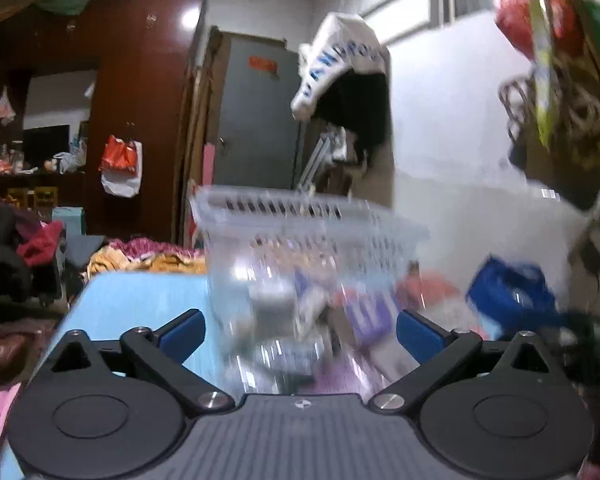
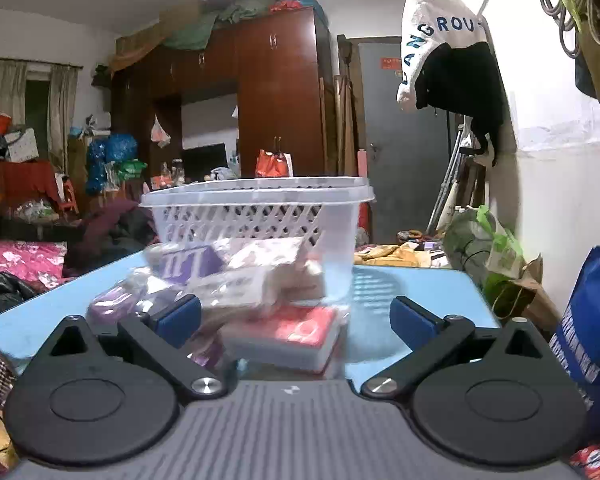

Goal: Organize objects
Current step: 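Move both grippers back down to the pile, then grasp a tall purple box with the left gripper while the right grasps a clear packet, then lift both held items into the white basket and open both grippers, then grasp a white printed packet with the right gripper while the left grasps a purple box, then carry both held items over the white basket and release them, then grasp a red-wrapped box with the right gripper while the left grasps a white QR-code box, then lower both held boxes into the white basket and open both grippers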

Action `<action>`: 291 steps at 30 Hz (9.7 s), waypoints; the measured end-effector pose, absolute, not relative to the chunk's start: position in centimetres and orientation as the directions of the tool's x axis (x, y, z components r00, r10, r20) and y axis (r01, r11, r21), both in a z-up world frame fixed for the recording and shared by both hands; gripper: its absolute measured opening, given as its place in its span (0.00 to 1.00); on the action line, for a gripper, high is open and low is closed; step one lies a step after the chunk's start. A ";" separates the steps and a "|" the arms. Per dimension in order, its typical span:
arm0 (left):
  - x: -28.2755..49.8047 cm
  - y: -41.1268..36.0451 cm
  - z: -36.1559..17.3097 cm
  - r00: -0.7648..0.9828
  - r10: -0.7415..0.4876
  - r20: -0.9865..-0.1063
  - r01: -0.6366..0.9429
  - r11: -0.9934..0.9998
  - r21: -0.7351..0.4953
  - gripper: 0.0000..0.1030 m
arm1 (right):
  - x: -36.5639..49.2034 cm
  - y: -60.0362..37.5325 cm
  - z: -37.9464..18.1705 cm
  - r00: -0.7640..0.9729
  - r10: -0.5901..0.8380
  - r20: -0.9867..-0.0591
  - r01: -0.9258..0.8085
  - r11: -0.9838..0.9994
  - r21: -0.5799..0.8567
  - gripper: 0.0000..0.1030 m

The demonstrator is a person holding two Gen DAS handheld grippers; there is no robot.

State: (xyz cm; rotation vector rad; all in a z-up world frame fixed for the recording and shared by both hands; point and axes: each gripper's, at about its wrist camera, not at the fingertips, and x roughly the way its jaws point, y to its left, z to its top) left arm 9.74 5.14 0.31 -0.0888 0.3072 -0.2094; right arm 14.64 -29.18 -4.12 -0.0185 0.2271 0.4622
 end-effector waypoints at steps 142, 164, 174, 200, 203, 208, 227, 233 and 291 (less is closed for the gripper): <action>6.0 1.0 -6.8 0.963 -0.230 -0.141 0.205 0.964 -0.169 0.46 | 13.6 -30.3 -7.5 0.821 0.566 -0.078 -0.558 0.824 0.099 0.80; 7.4 4.1 0.1 0.956 -0.293 -0.004 0.285 0.933 -0.222 0.46 | 15.1 -29.2 -1.9 0.828 0.560 -0.014 -0.560 0.828 0.005 0.80; 21.1 4.5 8.3 0.945 -0.298 -0.135 0.260 0.935 -0.242 0.46 | 26.5 -25.2 4.9 0.804 0.582 -0.121 -0.584 0.811 0.016 0.80; 9.3 4.3 -4.3 0.975 -0.165 -0.148 0.148 0.981 -0.124 0.79 | 18.7 -25.4 -4.6 0.839 0.507 -0.198 -0.528 0.847 -0.066 1.00; 9.5 3.1 -5.0 0.973 -0.155 -0.172 0.148 0.987 -0.056 0.79 | 18.6 -25.1 -5.3 0.840 0.492 -0.228 -0.519 0.852 -0.073 0.99; 10.2 2.0 -5.7 0.974 -0.114 -0.198 0.118 0.993 0.006 0.79 | 19.0 -25.4 -5.8 0.816 0.511 -0.270 -0.537 0.843 -0.026 0.84; 11.5 0.2 -5.9 0.958 -0.038 -0.283 0.062 0.995 0.078 0.55 | 18.7 -25.3 -5.7 0.818 0.515 -0.258 -0.534 0.846 -0.004 0.66; 11.3 0.7 -5.8 0.959 -0.073 -0.275 0.086 0.996 0.035 0.52 | 18.5 -25.4 -5.7 0.823 0.510 -0.249 -0.530 0.848 -0.014 0.66; 12.8 3.3 0.1 0.988 -0.137 -0.070 0.121 0.974 -0.192 0.91 | 18.8 -29.0 -1.2 0.857 0.504 -0.109 -0.501 0.864 0.055 1.00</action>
